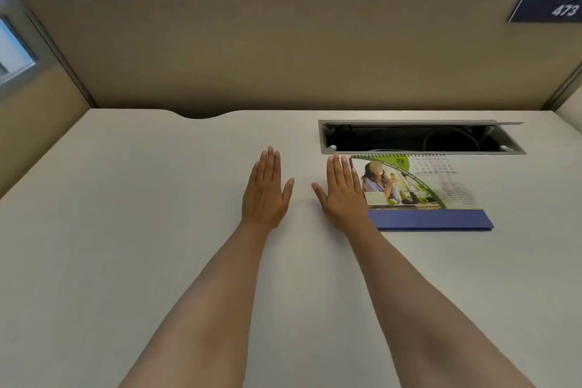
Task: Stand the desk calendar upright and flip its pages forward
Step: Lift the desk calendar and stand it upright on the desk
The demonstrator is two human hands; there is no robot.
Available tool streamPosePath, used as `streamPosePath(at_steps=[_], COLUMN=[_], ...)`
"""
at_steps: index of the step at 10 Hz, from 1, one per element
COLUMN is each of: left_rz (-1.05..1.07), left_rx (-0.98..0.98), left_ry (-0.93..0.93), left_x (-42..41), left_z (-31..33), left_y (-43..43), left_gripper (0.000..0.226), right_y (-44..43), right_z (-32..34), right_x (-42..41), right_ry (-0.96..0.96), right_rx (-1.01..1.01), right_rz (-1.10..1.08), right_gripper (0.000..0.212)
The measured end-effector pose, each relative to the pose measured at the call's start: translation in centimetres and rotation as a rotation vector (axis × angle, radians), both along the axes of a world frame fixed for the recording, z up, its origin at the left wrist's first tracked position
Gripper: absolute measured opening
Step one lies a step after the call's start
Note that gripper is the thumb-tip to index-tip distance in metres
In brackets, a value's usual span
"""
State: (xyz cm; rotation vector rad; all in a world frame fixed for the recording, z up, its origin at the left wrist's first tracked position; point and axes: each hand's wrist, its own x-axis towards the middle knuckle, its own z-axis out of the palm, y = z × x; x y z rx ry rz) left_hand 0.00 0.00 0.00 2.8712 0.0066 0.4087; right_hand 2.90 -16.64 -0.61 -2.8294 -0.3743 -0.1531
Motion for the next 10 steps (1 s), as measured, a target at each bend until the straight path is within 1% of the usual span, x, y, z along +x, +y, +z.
streamPosePath(at_steps=[2,4,6,8,9,10], left_rz=[0.003,-0.009,-0.014,-0.011,0.010,0.059], left_rx=[-0.014,-0.085,-0.084,-0.072,-0.076,-0.114], left_ry=[0.060,0.116,0.182,0.188,0.220,0.261], left_x=[-0.6,-0.8,-0.6,-0.6,-0.4,0.0], left_z=[-2.5,-3.5,-3.7,-3.7,-3.4,-2.8], left_y=[0.0,-0.1,0.0,0.0,-0.4,-1.5], left_gripper=[0.064,0.062,0.059,0.058,0.057,0.056], right_y=[0.3,0.3,0.3,0.3,0.2,-1.0], right_z=[-2.3,-2.5,-2.3,-2.3,-2.0,-0.9], right_x=[-0.6,-0.4,-0.5,-0.4,-0.2,0.2], right_ry=[0.083,0.163,0.168,0.176,0.157,-0.028], right_rx=[-0.010,-0.014,-0.030,-0.014,-0.004,0.054], right_rz=[0.017,0.020,0.015,0.017,0.039,0.037], right_gripper=[0.068,0.065,0.063,0.063,0.061,0.050])
